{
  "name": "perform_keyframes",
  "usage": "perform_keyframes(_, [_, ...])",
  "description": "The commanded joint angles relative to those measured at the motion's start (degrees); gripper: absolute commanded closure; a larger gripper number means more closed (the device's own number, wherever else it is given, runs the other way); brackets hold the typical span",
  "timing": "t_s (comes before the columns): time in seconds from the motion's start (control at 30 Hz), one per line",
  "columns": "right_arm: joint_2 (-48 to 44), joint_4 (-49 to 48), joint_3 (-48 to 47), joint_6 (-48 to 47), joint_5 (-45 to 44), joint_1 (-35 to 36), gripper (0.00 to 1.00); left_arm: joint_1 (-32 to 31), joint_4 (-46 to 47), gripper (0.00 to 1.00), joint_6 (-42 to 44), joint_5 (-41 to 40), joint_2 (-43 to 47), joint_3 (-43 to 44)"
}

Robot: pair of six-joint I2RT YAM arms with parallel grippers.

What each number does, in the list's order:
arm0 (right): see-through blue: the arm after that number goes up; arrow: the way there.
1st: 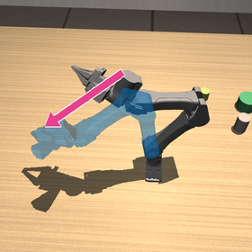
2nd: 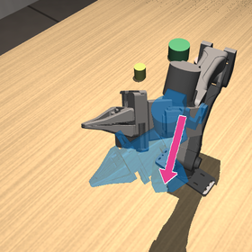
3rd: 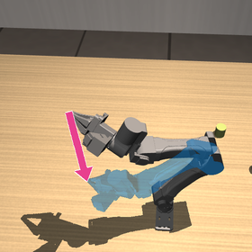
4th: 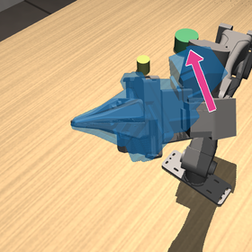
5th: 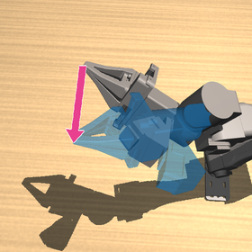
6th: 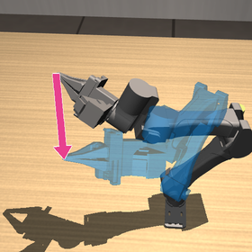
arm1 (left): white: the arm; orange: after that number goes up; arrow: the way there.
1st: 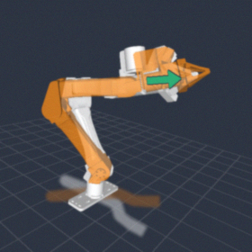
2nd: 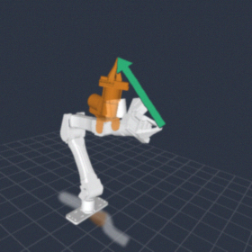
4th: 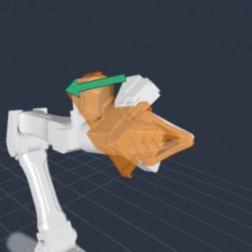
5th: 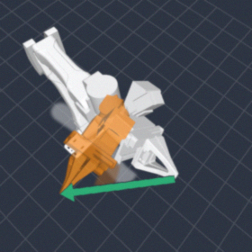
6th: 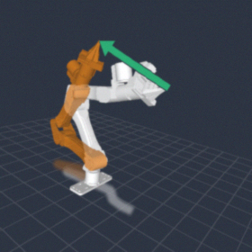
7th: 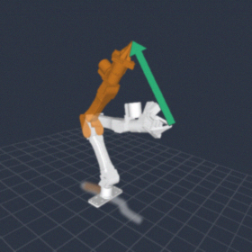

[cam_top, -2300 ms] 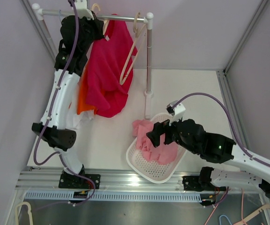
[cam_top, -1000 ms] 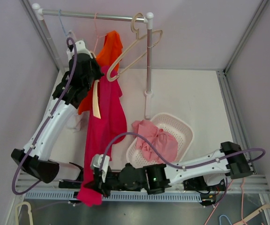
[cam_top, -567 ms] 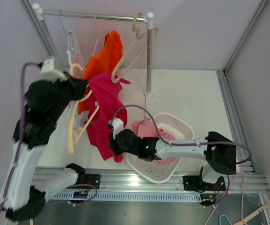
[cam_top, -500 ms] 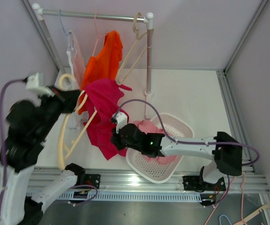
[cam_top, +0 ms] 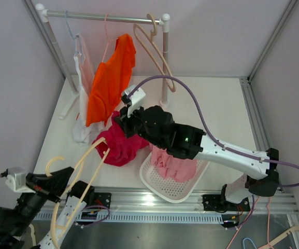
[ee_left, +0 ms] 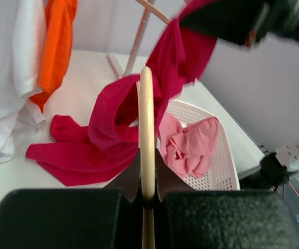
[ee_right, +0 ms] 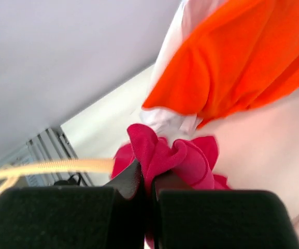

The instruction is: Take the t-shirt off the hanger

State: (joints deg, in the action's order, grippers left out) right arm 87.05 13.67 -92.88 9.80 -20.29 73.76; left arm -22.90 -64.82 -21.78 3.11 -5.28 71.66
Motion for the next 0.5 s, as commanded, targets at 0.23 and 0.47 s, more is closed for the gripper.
perform_keyframes(0.23, [8.84, 7.86, -35.33, -14.89, -4.75, 0.60, 1.00, 2.33, 2.50, 0.99, 0.16, 17.35, 15.29, -1.26])
perform_keyframes(0.47, [8.94, 2.86, -39.74, -23.42, -10.55, 0.60, 1.00, 3.38, 6.71, 0.99, 0.07, 21.41, 19.17, 2.95])
